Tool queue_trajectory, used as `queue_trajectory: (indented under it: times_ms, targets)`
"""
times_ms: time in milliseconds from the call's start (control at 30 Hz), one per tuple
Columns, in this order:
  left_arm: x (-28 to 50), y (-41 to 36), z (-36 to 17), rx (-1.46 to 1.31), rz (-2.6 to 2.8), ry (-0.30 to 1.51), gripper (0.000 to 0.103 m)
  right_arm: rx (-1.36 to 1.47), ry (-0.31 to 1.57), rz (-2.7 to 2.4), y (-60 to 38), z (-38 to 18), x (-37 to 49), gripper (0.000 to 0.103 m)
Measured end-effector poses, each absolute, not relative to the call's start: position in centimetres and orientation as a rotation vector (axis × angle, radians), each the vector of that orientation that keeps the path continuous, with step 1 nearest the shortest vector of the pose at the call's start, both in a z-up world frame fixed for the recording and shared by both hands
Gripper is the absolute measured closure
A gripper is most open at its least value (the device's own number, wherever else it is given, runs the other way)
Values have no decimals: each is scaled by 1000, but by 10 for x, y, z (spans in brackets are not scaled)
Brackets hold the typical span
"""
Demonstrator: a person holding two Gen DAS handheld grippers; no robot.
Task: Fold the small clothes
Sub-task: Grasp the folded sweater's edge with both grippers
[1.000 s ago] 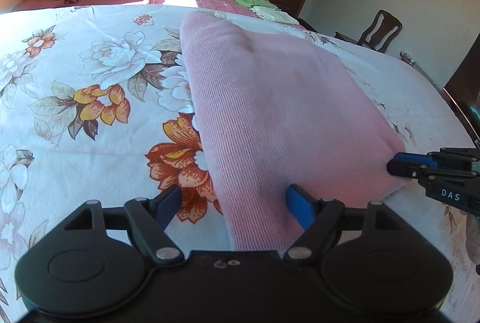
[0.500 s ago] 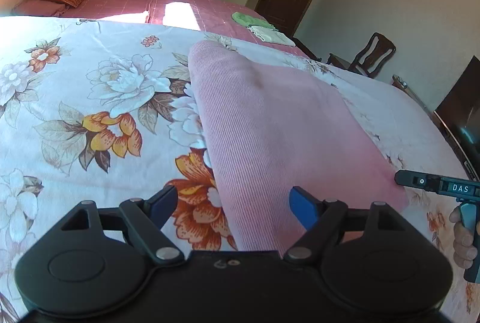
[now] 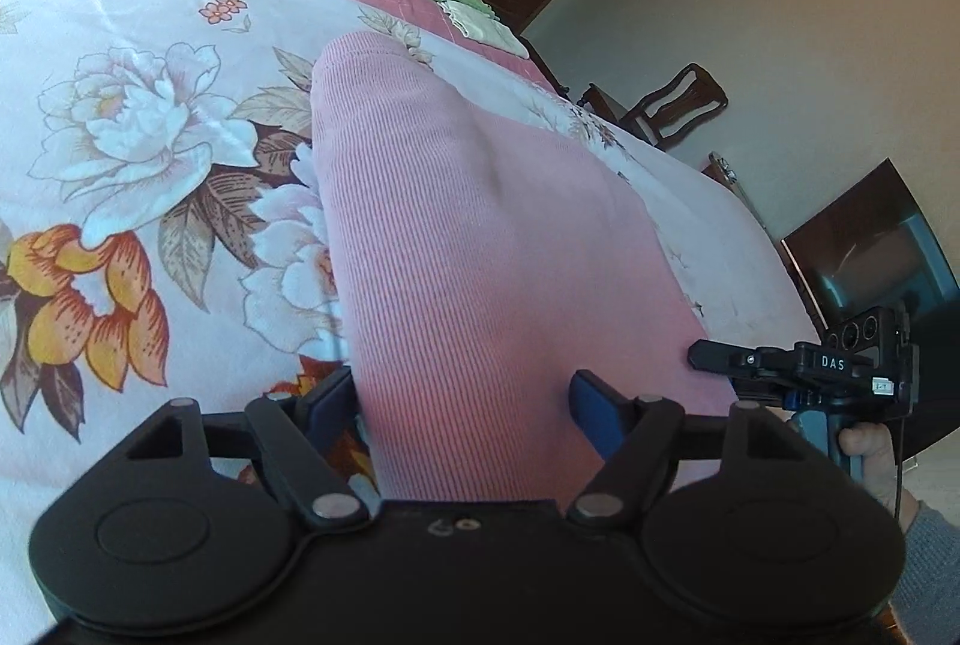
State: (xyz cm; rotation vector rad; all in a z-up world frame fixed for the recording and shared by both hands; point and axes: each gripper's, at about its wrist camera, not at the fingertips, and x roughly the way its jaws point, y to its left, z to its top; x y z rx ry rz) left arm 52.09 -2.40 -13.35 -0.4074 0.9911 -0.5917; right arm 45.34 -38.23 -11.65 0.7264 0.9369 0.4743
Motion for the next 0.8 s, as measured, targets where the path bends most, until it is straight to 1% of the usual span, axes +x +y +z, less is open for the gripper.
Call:
queue_trajectory:
  times_ms: [100,133,167,200,233,267,300,400,567,800]
  targets:
    - [529,-29,-135,-411,-596,992,30,691,931,485,-369,-116,462,45]
    - [530,-32,-135,-405,-594,992,30,667,935,475,-363,-116,463,49]
    - [530,-34,-134,-394,-588,990,32,624,945,452,-358,-115,464,68]
    - [530,-37,-134,-374,-577,989,37,593,945,441,-354,-113,464,76]
    - [530,-40,-133,-356,-575,987,40,564,939,430,-348,-110,462,77]
    - [531,-43,-132,-339,-574,985,49,530,936,416,-343,-108,460,79]
    - [531,-46,-130,-331,-577,982,55,474,930,400,-335,-103,458,79]
    - [529,-55,-121,-272,-570,962,63,328,913,347,-314,-91,450,81]
    - [526,-61,-104,-215,-580,932,68,203,867,294,-285,-74,437,82]
    - [513,-35,-78,-170,-590,868,68,134,798,334,-239,-42,429,82]
